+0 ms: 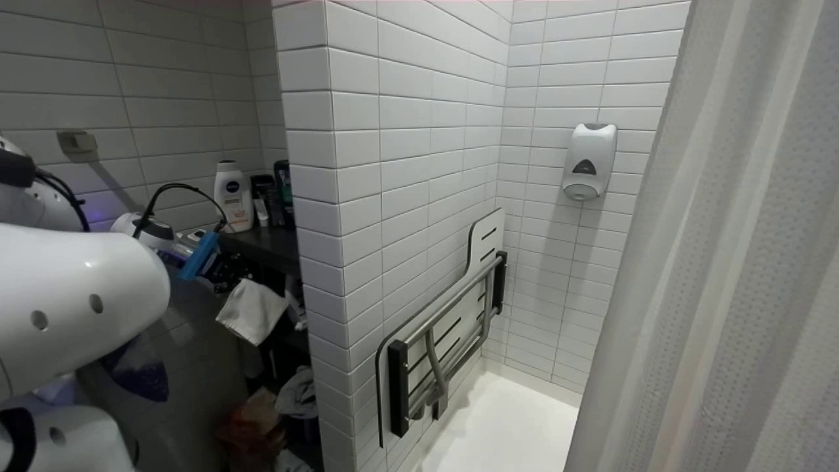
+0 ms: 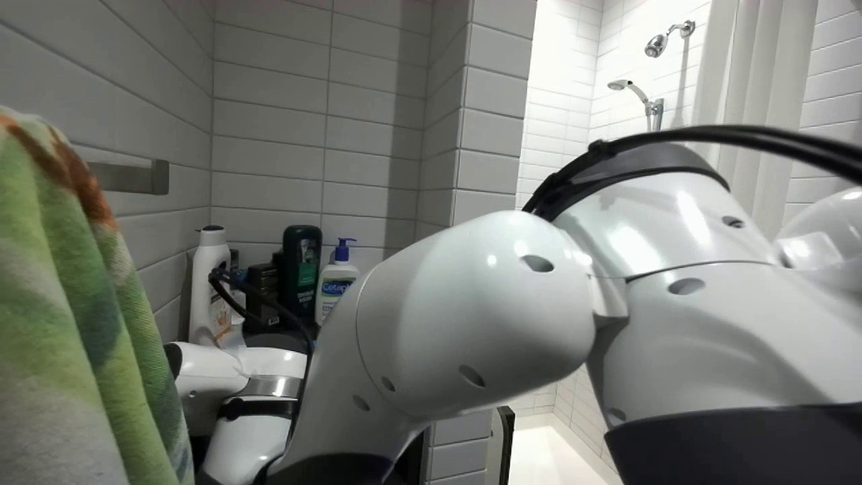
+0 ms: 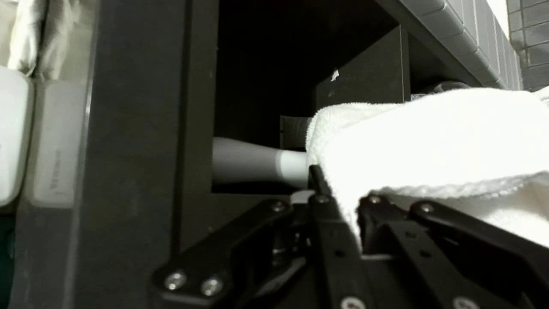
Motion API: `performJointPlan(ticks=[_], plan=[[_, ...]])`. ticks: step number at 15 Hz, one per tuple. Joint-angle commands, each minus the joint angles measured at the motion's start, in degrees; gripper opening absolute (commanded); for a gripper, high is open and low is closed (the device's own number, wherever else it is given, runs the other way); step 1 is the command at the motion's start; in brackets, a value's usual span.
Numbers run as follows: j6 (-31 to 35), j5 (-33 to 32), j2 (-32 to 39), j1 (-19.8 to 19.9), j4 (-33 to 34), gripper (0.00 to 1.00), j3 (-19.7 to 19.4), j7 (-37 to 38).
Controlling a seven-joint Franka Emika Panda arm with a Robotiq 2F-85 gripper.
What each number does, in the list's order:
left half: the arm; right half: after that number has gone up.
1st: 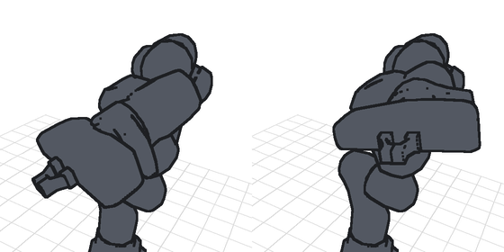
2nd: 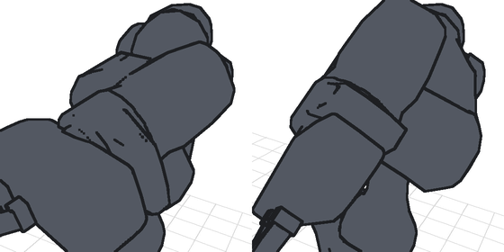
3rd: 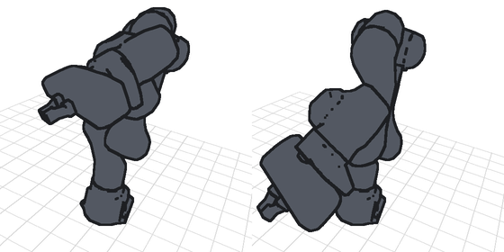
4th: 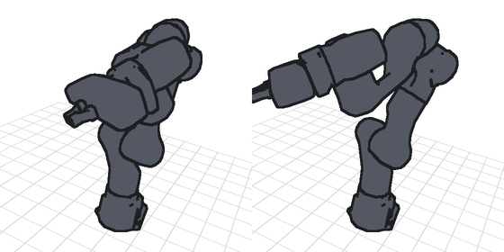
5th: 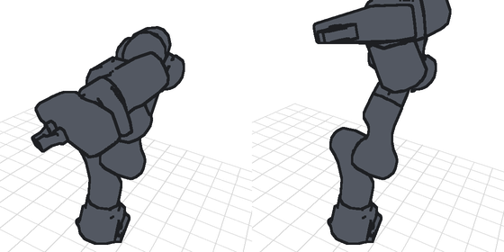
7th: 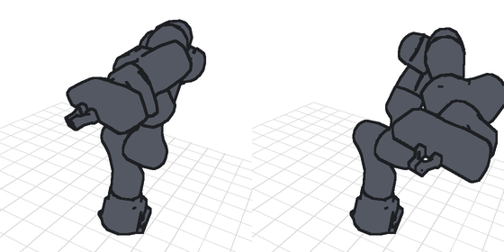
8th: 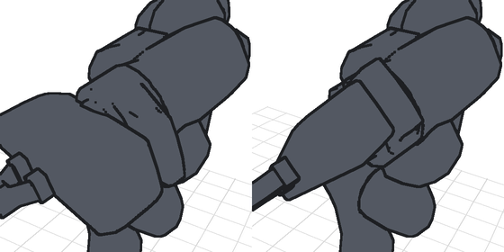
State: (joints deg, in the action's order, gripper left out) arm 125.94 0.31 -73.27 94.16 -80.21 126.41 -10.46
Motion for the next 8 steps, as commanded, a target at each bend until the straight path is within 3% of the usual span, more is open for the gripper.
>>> performJointPlan(ticks=[1,8], plan=[[-6.9,2.7,-3.8,4.0,7.5,0.02,-1.9,0.1],[-18.5,5.4,-6.1,7.3,13.5,0.02,-3.3,0.4]])
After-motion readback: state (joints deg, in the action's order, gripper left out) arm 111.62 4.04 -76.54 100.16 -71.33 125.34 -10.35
